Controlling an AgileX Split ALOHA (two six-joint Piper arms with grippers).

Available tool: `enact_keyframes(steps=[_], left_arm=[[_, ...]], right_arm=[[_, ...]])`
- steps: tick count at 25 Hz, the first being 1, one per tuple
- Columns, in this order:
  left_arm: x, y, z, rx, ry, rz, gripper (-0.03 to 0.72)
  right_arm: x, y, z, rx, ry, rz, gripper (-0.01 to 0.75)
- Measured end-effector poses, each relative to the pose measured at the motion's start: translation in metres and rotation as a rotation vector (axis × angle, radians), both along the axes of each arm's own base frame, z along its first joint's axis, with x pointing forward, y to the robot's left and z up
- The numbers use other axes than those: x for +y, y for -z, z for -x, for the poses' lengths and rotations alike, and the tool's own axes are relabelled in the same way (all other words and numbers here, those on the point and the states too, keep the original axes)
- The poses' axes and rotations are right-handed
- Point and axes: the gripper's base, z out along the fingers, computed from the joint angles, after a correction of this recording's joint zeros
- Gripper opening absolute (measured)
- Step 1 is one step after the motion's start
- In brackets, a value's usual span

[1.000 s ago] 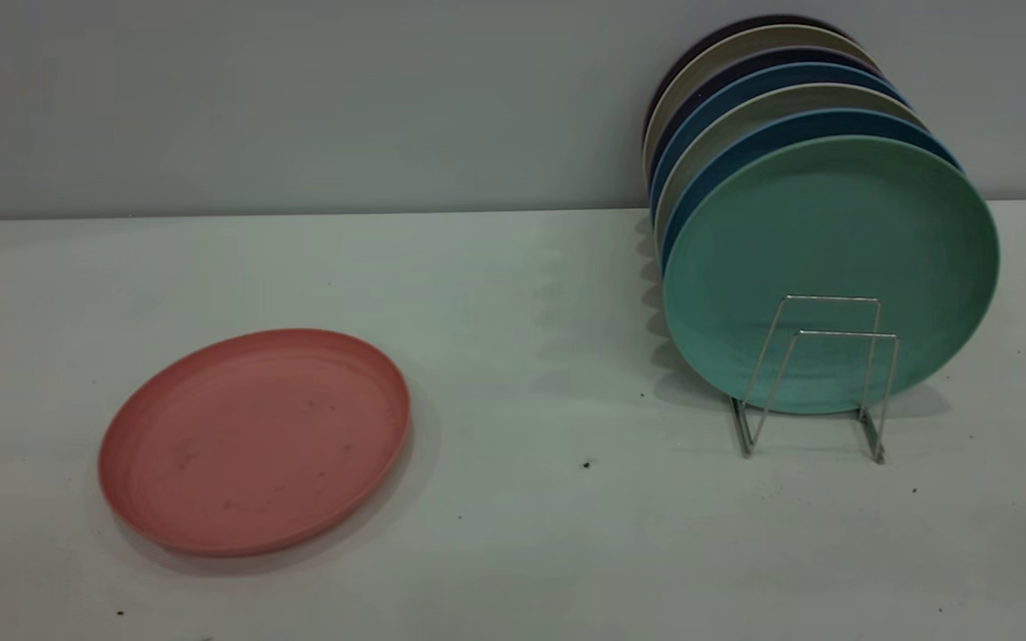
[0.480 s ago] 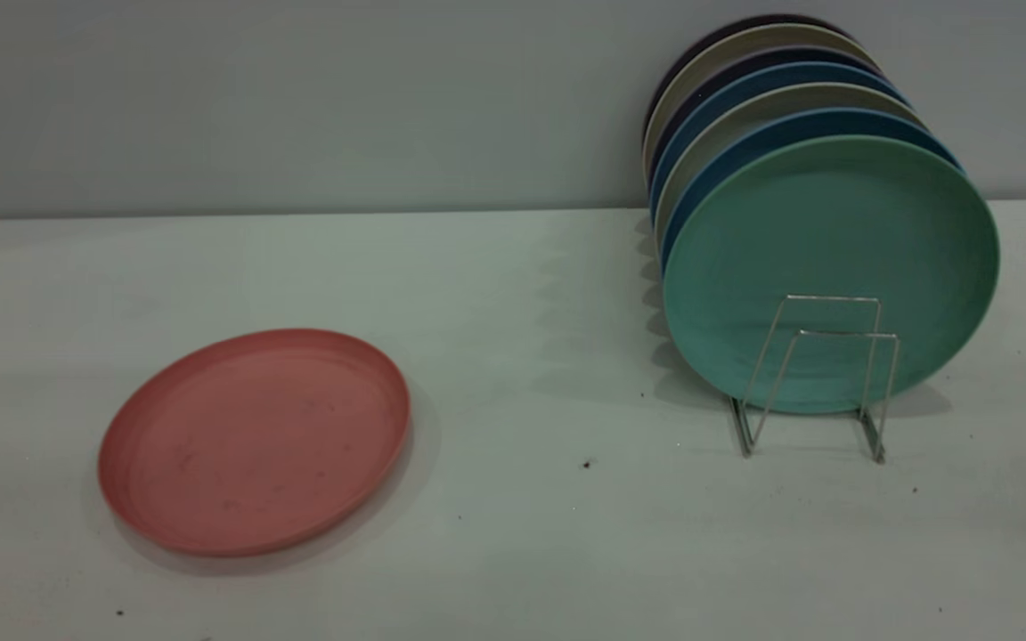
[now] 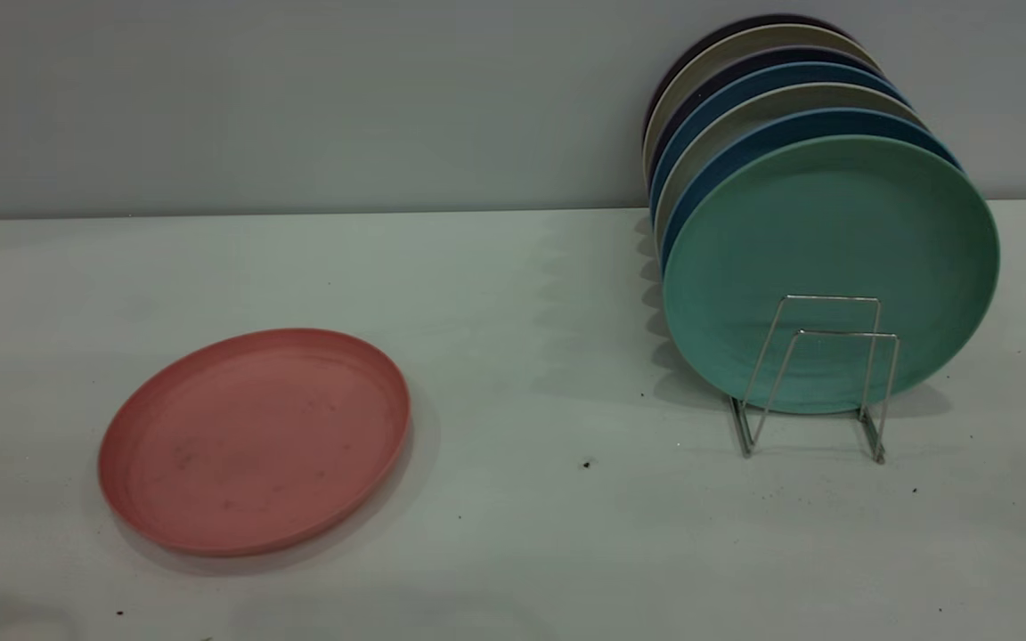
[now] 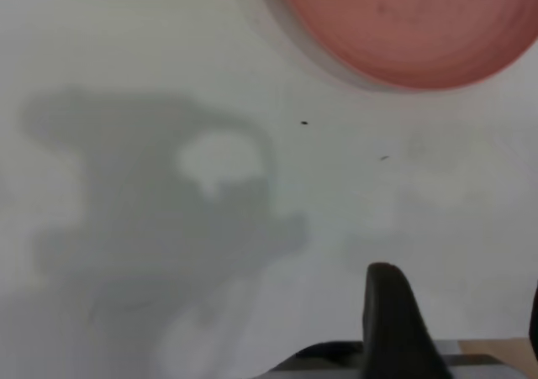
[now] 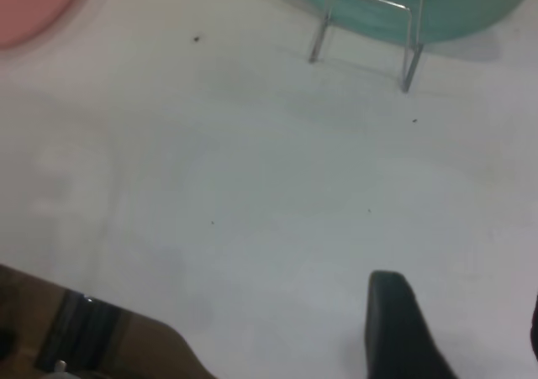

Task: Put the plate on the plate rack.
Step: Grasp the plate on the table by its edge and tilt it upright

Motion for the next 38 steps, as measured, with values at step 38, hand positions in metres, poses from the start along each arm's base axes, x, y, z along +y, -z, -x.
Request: enact_keyframes(steps=[38], left_arm=[[0.037,0.136,-0.143,0.147,-0.070,0.181,0.420]], right_arm=[[0.021,0.019,-0.041,0.093,-0.158,-0.198,0.399]])
